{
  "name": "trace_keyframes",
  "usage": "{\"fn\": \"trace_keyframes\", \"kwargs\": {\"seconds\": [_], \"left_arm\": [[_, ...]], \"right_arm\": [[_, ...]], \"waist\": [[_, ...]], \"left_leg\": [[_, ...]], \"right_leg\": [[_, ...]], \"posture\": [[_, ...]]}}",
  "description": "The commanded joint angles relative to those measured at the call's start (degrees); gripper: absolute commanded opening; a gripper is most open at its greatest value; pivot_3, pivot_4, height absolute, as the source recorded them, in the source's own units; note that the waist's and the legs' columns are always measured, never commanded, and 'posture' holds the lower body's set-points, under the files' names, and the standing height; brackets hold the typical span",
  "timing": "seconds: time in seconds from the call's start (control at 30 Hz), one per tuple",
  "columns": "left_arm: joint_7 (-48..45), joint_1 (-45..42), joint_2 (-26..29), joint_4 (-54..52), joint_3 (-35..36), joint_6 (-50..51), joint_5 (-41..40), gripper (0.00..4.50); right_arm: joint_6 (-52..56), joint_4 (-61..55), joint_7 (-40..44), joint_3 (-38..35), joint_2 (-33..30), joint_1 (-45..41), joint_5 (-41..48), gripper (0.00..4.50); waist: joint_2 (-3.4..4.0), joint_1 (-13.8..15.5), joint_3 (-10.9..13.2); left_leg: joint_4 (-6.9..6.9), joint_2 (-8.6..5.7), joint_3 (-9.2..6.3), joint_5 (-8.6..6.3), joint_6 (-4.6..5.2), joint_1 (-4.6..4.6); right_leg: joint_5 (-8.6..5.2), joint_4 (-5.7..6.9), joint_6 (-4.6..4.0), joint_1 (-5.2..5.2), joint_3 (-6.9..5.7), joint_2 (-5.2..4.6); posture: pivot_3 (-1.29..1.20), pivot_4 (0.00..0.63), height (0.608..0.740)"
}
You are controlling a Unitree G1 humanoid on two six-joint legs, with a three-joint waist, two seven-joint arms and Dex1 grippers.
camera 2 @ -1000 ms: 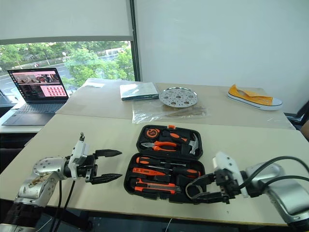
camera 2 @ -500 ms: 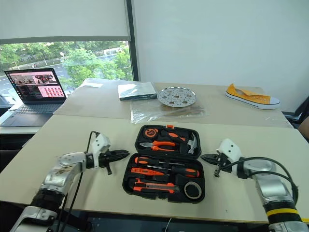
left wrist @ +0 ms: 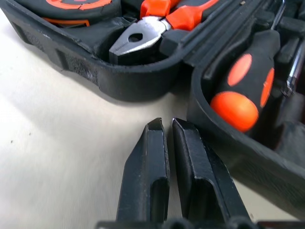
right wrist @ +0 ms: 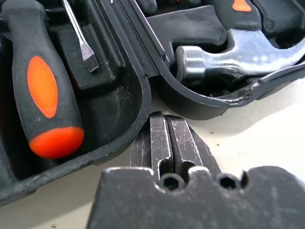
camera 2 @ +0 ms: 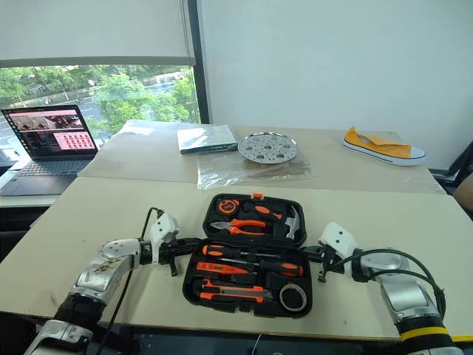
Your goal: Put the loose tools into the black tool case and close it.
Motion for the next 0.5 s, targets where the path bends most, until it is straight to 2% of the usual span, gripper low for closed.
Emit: {"fn": "trace_keyframes", "kwargs": {"seconds": [0.03,0.1,0.17,0.23,0.3,0.43,0.5], "left_arm": [[3.36,-1.05,1.45,-1.14,4.11,2.28,-1.07,0.39],[4.01,-2.19,3.18,-0.83,4.05,5.4,0.0,0.91],[2.33,-3.9,5.2,-1.32,4.31,11.63,-1.91,1.36],[1.09,-6.31,6.83,-2.11,4.5,19.21,-4.1,2.17],[1.33,-10.08,7.25,-1.72,4.54,26.94,-5.7,2.94],[2.18,-18.56,6.87,-1.25,2.47,39.42,-6.85,4.48],[3.82,-21.4,5.09,-0.72,2.39,43.05,-7.38,4.5]], "right_arm": [[-0.86,-2.21,-2.59,-5.1,-2.05,0.32,0.84,0.0],[7.83,-4.43,-2.14,-7.8,-3.32,-0.01,5.32,0.0],[16.45,-6.11,-0.74,-10.15,-4.74,-1.8,10.61,0.58],[26.04,-6.81,-3.7,-11.21,-5.85,-5.23,12.63,1.19],[38.81,-7.89,-6.1,-7.96,-9.13,-8.94,11.49,1.85],[59.68,-5.53,-9.2,-7.81,-6.4,-20.4,18.06,3.25],[65.02,-4.19,-10.61,-6.05,-5.51,-23.82,17.96,3.88]], "waist": [[0.0,0.0,0.0],[0.01,0.02,0.01],[0.01,0.03,0.02],[0.02,-0.02,0.03],[0.02,-0.14,0.03],[0.0,-0.15,0.04],[0.0,-0.19,0.04]], "left_leg": [[0.01,0.0,0.0,0.0,0.0,0.0],[0.05,-0.01,-0.01,0.01,0.0,0.0],[0.07,-0.01,-0.01,0.01,0.0,0.0],[0.11,0.0,-0.02,0.01,0.0,0.0],[0.13,0.01,-0.02,0.01,0.0,0.0],[0.11,0.0,-0.08,0.02,0.0,-0.05],[0.1,0.0,-0.08,0.02,0.0,-0.04]], "right_leg": [[0.0,0.0,0.0,0.0,0.0,-0.01],[0.0,0.03,0.0,0.0,0.03,-0.01],[0.0,0.06,0.0,0.0,0.06,-0.03],[0.01,0.08,-0.01,0.01,0.07,-0.02],[0.01,0.1,-0.02,0.0,0.09,-0.03],[0.01,0.1,-0.03,-0.03,0.09,-0.02],[0.01,0.11,-0.03,-0.03,0.08,0.02]], "posture": [[0.0,0.15,0.74],[0.0,0.15,0.74],[0.0,0.15,0.74],[0.0,0.15,0.74],[0.0,0.15,0.74],[0.0,0.15,0.74],[0.0,0.15,0.74]]}}
